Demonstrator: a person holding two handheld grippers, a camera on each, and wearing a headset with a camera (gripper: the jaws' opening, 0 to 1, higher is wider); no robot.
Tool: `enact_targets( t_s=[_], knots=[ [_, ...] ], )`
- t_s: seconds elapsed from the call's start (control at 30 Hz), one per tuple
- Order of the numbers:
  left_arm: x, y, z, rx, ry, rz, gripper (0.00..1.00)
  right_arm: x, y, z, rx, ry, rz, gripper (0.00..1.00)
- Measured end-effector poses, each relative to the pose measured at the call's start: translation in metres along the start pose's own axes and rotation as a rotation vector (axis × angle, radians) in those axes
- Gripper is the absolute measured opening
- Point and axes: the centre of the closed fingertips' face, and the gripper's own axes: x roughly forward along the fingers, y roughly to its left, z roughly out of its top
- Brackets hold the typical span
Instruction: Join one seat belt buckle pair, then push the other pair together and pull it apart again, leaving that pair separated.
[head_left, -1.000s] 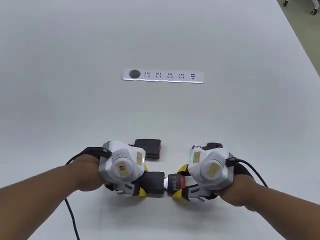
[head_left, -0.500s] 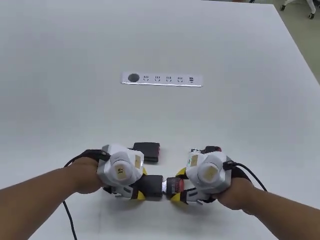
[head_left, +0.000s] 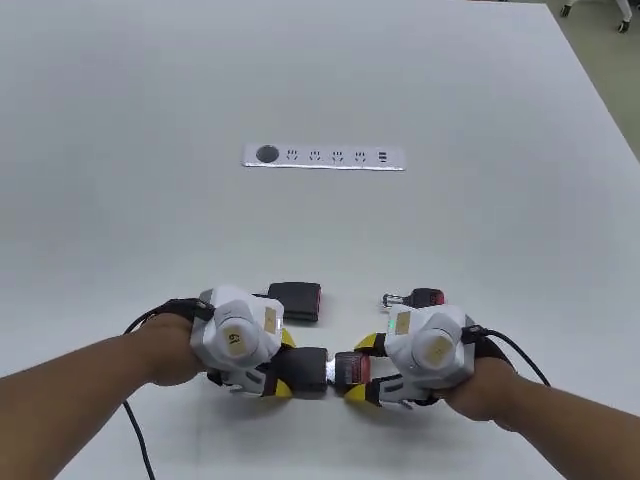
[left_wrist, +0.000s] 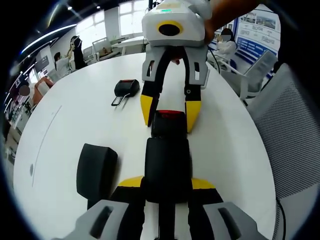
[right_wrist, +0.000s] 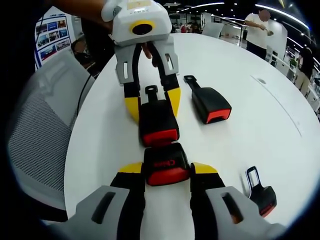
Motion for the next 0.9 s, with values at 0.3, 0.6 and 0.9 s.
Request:
enact_targets(
  t_s=[0.3, 0.6, 0.9],
  knots=[
    [-0.0008, 0.0003, -0.0019, 0.004, -0.031, -0.005, 0.33, 0.0006, 0.0012, -0.0017, -0.011, -0.053, -0.005, 0.31],
    [0.0001, -0.001, -0.002, 0.02, -0.047, -0.02, 0.32, -0.0017, 0.0047, -0.0023, -0.013, -0.088, 0.001, 0.31],
    [0.0005, -0.0018, 0.0003, 0.001, -0.073, -0.015, 0.32, -0.0053, 0.0087, -0.0022, 0.01, -0.135, -0.001, 0.31]
  ],
)
